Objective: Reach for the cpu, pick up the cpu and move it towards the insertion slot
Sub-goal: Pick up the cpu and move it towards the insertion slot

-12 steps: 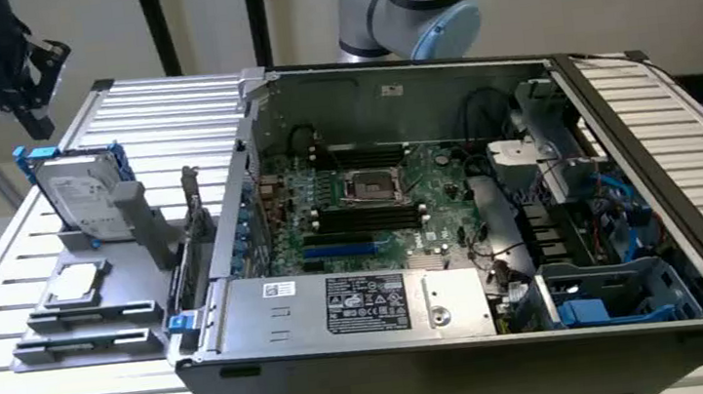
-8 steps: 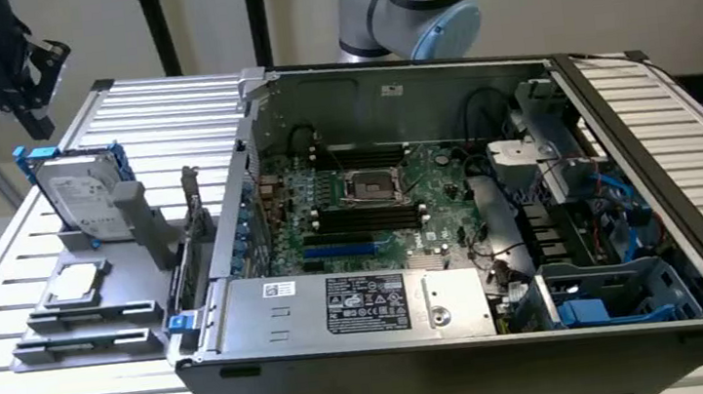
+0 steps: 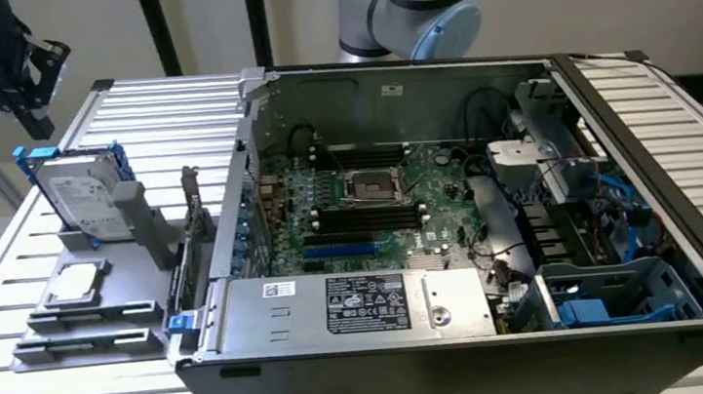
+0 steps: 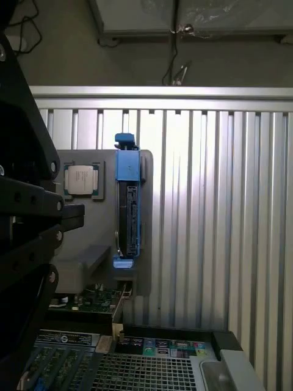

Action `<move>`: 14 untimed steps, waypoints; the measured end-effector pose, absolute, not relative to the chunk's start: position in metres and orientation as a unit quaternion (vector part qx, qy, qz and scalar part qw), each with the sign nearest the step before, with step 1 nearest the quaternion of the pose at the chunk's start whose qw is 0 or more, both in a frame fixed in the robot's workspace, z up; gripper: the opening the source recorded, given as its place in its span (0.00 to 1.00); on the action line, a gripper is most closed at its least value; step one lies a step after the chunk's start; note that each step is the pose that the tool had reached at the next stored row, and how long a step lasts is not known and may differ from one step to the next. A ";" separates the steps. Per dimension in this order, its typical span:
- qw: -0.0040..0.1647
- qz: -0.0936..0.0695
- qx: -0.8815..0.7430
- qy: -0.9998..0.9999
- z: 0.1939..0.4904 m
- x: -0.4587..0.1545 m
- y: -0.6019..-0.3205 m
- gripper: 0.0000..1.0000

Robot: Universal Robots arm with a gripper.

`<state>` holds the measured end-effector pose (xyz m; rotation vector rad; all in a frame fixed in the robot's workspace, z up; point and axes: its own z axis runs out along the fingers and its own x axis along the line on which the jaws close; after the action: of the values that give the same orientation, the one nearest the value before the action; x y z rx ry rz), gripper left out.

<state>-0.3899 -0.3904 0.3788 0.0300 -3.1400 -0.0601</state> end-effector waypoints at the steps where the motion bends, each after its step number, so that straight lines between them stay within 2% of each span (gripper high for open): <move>1: 0.001 -0.019 0.010 -1.000 0.379 -0.390 -0.391 0.11; 14: 0.002 -0.019 0.009 -1.000 0.368 -0.420 -0.407 0.11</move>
<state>-0.4205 -0.4067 0.3683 0.0298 -3.1362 -0.0599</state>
